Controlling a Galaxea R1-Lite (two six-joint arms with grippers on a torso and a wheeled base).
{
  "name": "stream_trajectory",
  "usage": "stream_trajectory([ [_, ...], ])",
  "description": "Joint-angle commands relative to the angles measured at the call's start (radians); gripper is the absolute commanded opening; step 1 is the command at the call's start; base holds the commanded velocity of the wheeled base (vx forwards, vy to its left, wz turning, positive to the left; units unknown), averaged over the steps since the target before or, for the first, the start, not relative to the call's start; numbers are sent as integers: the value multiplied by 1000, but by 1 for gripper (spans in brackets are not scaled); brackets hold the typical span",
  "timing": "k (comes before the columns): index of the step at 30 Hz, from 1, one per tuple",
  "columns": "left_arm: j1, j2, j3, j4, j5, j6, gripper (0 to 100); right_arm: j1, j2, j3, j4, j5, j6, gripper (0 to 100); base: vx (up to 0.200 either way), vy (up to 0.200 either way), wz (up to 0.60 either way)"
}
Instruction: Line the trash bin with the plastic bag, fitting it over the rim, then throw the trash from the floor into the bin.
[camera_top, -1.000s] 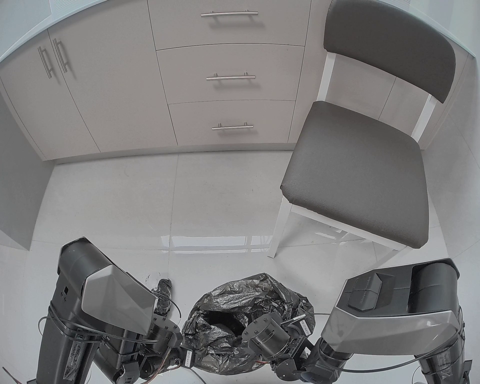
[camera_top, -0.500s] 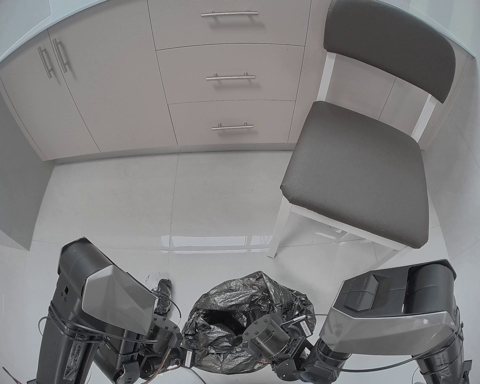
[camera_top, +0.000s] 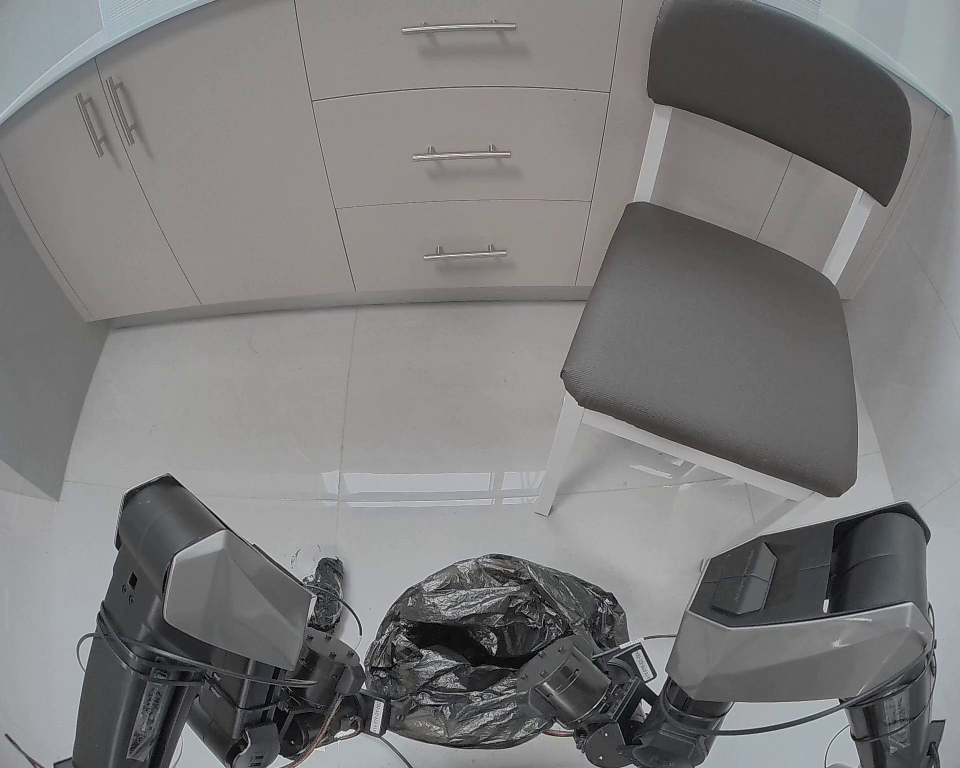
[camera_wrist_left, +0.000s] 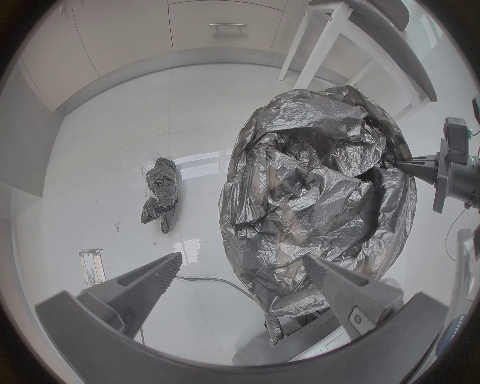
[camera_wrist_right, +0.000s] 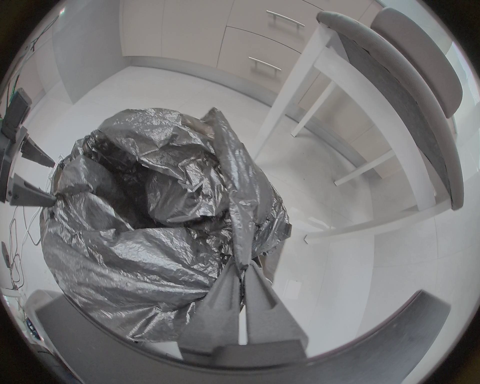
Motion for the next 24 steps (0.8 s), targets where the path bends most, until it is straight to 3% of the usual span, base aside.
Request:
stream_trajectory([
  [1, 0, 1, 1, -1, 1, -1, 100, -3, -4, 44, 3, 0, 33, 0, 0, 0, 0],
  [11, 0, 1, 1, -1, 1, -1, 100, 8, 17, 38, -1, 11, 45, 0, 0, 0, 0],
  [16, 0, 1, 1, -1, 1, -1, 100, 5, 17, 17, 11, 79, 41, 0, 0, 0, 0],
  [23, 0, 1, 1, -1, 1, -1, 100, -3, 14, 11, 45, 94, 38, 0, 0, 0, 0],
  [24, 0, 1, 1, -1, 1, -1, 100, -4, 13, 11, 48, 94, 36, 100, 0, 0, 0],
])
